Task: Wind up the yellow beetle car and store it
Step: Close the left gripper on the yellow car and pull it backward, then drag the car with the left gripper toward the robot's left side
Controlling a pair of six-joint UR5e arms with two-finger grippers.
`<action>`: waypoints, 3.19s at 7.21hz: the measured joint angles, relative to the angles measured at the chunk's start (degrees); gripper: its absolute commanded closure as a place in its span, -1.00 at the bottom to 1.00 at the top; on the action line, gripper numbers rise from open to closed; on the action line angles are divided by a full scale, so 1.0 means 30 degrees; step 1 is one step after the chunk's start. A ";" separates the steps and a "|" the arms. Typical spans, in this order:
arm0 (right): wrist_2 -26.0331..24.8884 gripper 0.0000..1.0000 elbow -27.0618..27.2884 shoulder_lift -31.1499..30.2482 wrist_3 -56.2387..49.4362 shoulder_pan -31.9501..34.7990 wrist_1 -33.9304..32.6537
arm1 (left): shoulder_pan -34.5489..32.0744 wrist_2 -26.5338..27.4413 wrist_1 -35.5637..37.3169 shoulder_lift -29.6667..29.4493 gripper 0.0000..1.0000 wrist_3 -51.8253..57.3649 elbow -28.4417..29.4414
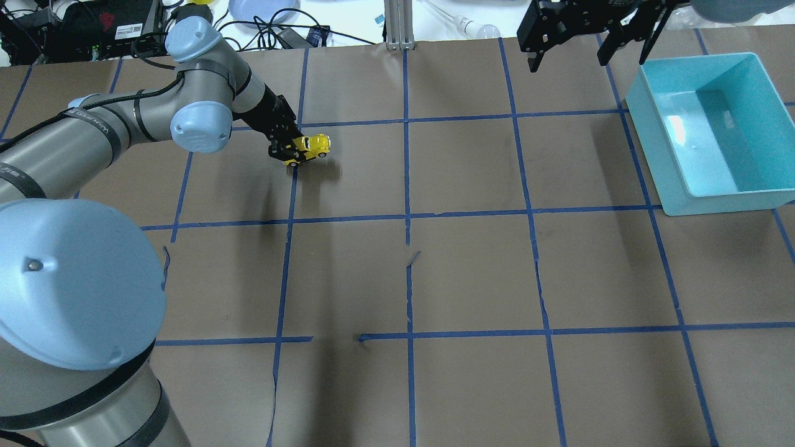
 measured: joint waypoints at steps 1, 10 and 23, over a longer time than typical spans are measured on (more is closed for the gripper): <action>0.0004 -1.00 0.0000 0.0000 0.0001 0.0000 0.0006 | 0.0011 0.0107 0.0008 -0.0096 1.00 0.0444 -0.0015; 0.0035 -1.00 0.0000 0.0000 0.0000 -0.0003 -0.0012 | 0.1600 0.4628 0.0011 -0.0092 1.00 0.5175 -0.0059; 0.0057 -1.00 0.0000 0.0000 -0.0008 0.0000 -0.0035 | 0.8691 0.5419 0.0941 -0.0175 -1.00 1.1630 -0.0343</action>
